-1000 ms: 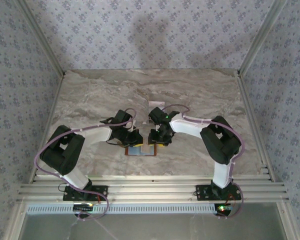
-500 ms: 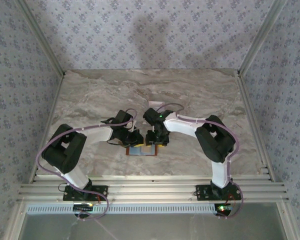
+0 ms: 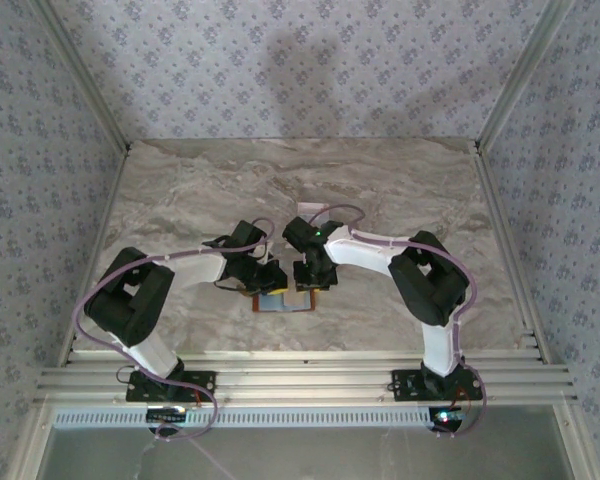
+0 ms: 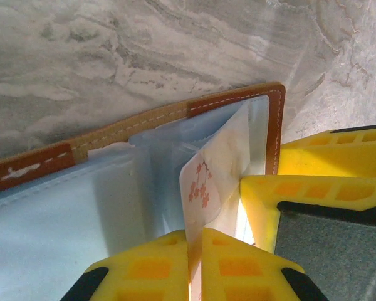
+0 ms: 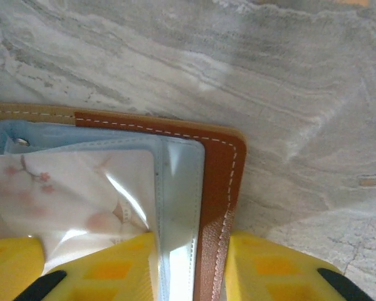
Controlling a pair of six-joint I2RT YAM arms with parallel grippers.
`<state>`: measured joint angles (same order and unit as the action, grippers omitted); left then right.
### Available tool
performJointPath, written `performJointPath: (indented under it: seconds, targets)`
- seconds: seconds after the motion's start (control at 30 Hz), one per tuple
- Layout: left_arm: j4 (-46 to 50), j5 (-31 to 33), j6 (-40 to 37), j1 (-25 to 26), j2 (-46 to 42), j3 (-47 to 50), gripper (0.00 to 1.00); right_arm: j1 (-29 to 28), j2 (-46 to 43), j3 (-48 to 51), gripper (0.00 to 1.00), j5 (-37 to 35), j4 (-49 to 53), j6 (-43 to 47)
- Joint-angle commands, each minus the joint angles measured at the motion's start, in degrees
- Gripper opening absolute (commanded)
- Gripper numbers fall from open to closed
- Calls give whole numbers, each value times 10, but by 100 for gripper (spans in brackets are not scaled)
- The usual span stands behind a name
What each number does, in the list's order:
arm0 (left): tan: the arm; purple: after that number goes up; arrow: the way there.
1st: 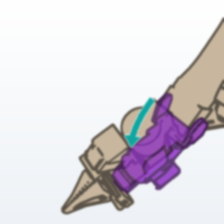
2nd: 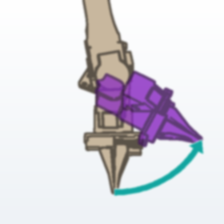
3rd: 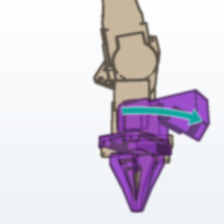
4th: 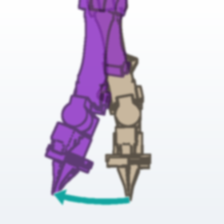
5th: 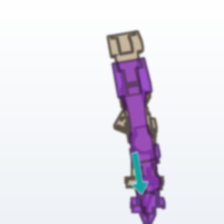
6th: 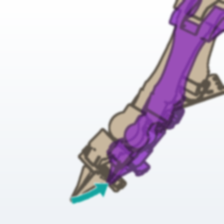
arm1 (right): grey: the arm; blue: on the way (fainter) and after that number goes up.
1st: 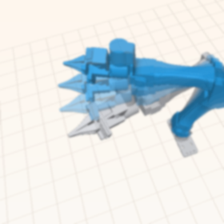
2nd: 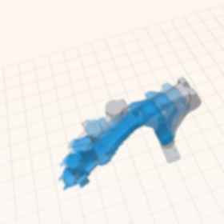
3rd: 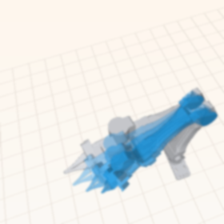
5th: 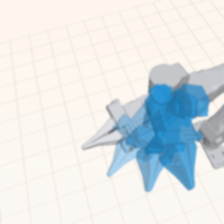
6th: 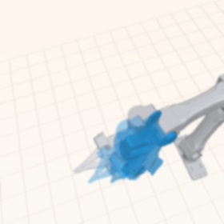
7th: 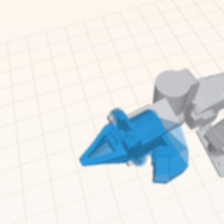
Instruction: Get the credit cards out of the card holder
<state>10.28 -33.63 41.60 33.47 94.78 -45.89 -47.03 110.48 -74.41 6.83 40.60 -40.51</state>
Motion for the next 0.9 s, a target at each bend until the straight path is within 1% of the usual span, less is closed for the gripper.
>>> performJointPath:
  seconds: [0.0, 0.17, 0.57, 0.77, 0.87]
  targets:
    - [18, 4, -3, 0, -2, -4, 11, 3, 18, 24, 30, -41, 27, 0]
    - [28, 7, -9, -6, -16, -1, 8, 5, 15, 25, 31, -35, 26, 0]
    - [80, 21, -36, -26, -61, 7, 6, 6, 7, 23, 35, -29, 28, 0]
    - [105, 24, -50, -35, -94, 6, 4, 8, -5, 16, 41, -19, 32, 0]
    - [121, 30, -60, -40, -115, 3, 4, 7, -25, 9, 43, -26, 37, 6]
